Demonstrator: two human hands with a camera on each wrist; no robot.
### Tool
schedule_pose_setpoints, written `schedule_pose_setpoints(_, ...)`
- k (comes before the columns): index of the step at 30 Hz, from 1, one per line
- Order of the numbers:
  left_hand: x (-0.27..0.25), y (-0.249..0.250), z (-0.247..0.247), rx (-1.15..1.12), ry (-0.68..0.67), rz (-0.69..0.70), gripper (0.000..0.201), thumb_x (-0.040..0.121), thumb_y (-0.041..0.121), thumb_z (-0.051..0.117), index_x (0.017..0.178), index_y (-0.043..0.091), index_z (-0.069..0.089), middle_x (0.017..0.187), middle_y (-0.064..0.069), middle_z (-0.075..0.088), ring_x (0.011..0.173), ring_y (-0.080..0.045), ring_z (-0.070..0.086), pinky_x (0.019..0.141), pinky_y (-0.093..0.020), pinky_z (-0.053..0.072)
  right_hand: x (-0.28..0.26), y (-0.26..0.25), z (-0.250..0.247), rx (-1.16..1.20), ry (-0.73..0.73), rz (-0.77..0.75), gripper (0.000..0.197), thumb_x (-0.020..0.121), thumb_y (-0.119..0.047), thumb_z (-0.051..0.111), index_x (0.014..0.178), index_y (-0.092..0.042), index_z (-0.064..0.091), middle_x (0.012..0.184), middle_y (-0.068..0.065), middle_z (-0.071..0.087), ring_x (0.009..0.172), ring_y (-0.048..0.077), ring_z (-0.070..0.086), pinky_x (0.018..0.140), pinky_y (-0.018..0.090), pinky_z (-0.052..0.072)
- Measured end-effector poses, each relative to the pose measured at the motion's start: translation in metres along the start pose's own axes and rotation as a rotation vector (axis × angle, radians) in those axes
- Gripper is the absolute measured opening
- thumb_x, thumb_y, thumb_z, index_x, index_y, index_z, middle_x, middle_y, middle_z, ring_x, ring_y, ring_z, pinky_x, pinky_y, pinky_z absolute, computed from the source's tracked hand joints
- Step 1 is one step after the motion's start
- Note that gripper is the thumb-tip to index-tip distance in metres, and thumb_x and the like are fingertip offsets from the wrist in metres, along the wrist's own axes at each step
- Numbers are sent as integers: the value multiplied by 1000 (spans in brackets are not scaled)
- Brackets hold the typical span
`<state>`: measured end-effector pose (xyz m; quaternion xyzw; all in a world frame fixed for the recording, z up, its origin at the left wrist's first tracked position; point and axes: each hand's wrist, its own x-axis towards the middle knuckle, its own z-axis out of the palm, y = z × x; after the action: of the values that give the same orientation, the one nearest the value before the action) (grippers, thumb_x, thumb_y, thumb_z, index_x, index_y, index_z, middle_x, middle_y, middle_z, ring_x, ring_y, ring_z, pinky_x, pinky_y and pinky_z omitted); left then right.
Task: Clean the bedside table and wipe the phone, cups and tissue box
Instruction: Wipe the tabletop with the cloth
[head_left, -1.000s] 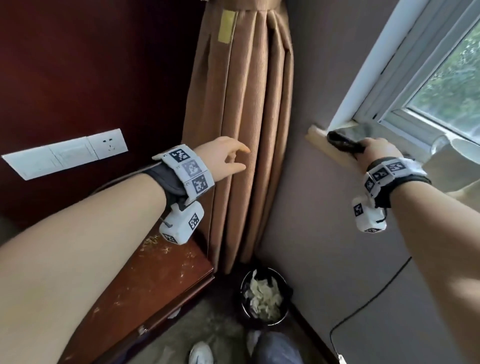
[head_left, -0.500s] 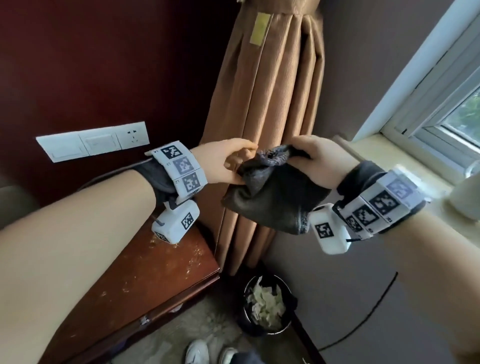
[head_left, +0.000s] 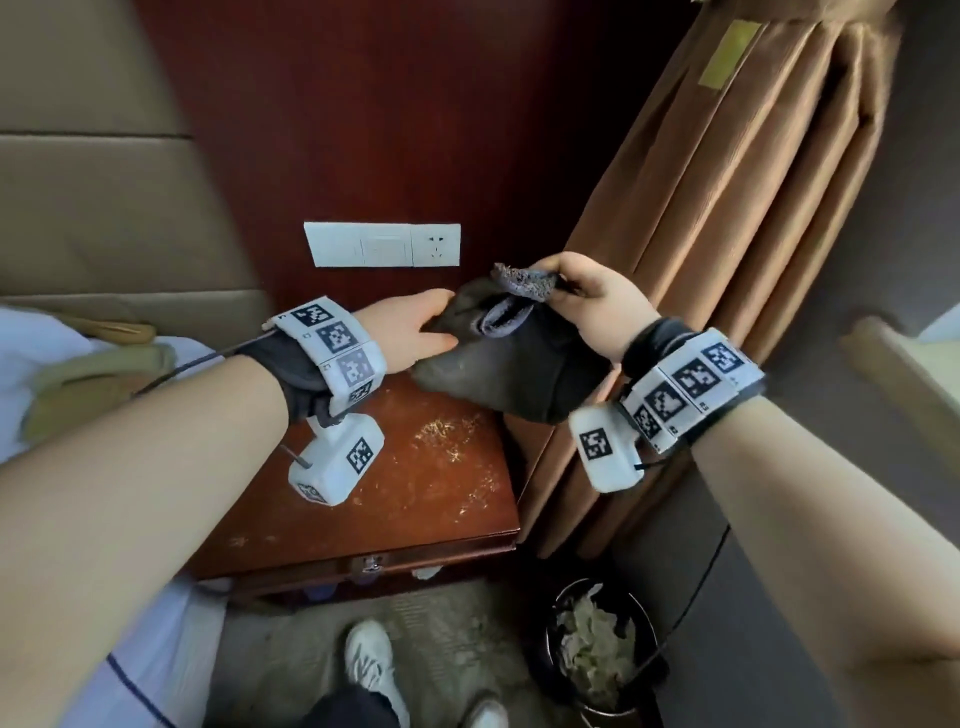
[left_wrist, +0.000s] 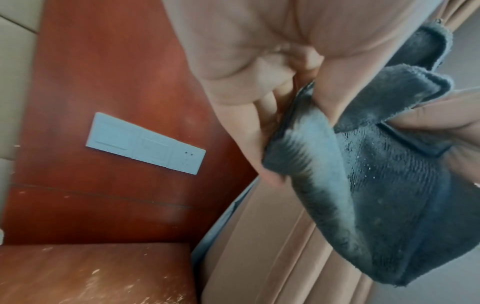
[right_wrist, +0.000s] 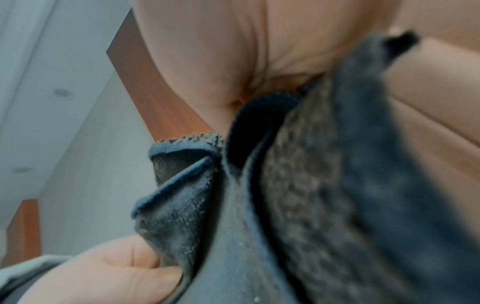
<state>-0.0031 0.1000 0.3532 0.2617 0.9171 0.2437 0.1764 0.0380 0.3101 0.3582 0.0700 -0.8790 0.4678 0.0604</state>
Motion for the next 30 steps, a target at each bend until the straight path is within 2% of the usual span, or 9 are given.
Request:
schedule_pose_setpoints(3,-7,-18,-3,-34,32,-38,40,95,13,45,135,18,42,107,1,54,93,-15,52,61,-14,37,12,5,19,-107,-91,-63,27,88,2,50,103,-16,63,103,2,63,101,12,57,99,32,40)
schedule_pose_setpoints(6,0,-44,-3,-184,32,-46,53,92,-4,38,128,34,48,120,-4,59,102,-18,56,75,-22,47,23,14,38,-165,-159,-105,33,85,8,51,106,-12,67,108,9,60,104,17,53,101,23,35)
schedule_pose_setpoints(8,8,-62,6,-295,40,-93,62,89,-9,32,109,45,55,108,1,61,84,-11,58,61,-19,49,26,25,54,-138,-228,-108,38,81,10,51,104,-16,67,107,5,57,106,15,52,102,24,35)
schedule_pose_setpoints(12,26,-94,35,-396,67,-174,61,83,-15,26,87,31,65,72,11,62,52,-2,50,43,-13,41,23,60,91,2,-426,11,39,65,-8,46,95,-29,61,111,-3,49,107,4,47,96,9,34)
schedule_pose_setpoints(14,30,-108,52,-339,59,-188,59,80,-14,28,76,32,65,46,10,50,34,-3,35,38,-18,33,17,80,113,160,-464,119,30,71,-12,49,95,-26,60,109,-4,48,101,6,50,92,18,41)
schedule_pose_setpoints(17,30,-123,75,-285,-1,-151,55,77,-14,30,71,32,60,38,13,50,31,-5,31,44,-24,29,7,113,144,93,-369,174,29,86,-24,61,112,-20,49,113,5,54,101,20,55,96,37,43)
schedule_pose_setpoints(22,24,-142,110,-193,-21,2,54,78,-11,35,75,37,58,63,35,57,48,-6,45,51,-16,36,-17,156,188,-7,-365,74,76,78,-41,65,139,-17,27,139,4,42,131,17,40,111,35,32)
schedule_pose_setpoints(26,18,-170,149,-197,41,82,53,87,-5,39,86,46,53,86,32,57,81,0,53,80,-16,39,-42,187,226,-56,-265,45,54,87,-26,59,130,-12,29,120,5,54,108,24,58,97,43,45)
schedule_pose_setpoints(30,-5,-214,195,-308,102,-25,38,93,9,48,125,29,47,117,9,54,115,-10,54,103,-30,40,-72,217,259,-150,-147,146,47,90,-20,55,131,-14,32,120,6,55,108,20,56,99,31,41)
